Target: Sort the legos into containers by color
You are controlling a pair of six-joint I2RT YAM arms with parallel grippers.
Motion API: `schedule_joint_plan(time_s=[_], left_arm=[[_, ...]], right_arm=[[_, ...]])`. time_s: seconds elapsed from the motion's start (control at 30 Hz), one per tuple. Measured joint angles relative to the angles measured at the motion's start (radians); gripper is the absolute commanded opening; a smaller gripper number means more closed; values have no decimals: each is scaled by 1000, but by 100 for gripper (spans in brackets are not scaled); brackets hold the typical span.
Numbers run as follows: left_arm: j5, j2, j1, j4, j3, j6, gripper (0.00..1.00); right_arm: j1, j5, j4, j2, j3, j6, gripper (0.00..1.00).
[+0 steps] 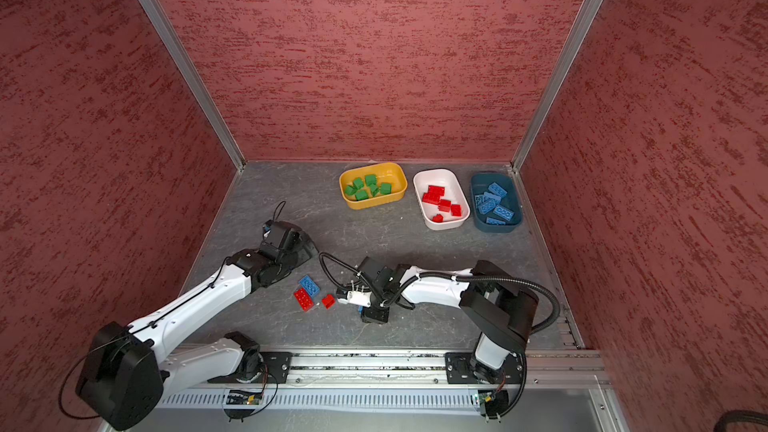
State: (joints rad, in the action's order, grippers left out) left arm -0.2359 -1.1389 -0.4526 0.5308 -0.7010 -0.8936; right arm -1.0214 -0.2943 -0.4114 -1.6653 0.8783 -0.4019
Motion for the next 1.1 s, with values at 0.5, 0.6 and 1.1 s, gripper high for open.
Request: schedule_joint_plan(time_s=[0.5,0.6,1.1], left_arm=[[9,-21,0,-8,0,0,99],[11,-21,0,-15,0,0,99],[25,-167,-153,-114,-101,100,99]], right_arm=[[0,5,59,-14,9,-18,20],[19,15,88,3,-10,3,17],[575,95,400,330,-184,362,10]])
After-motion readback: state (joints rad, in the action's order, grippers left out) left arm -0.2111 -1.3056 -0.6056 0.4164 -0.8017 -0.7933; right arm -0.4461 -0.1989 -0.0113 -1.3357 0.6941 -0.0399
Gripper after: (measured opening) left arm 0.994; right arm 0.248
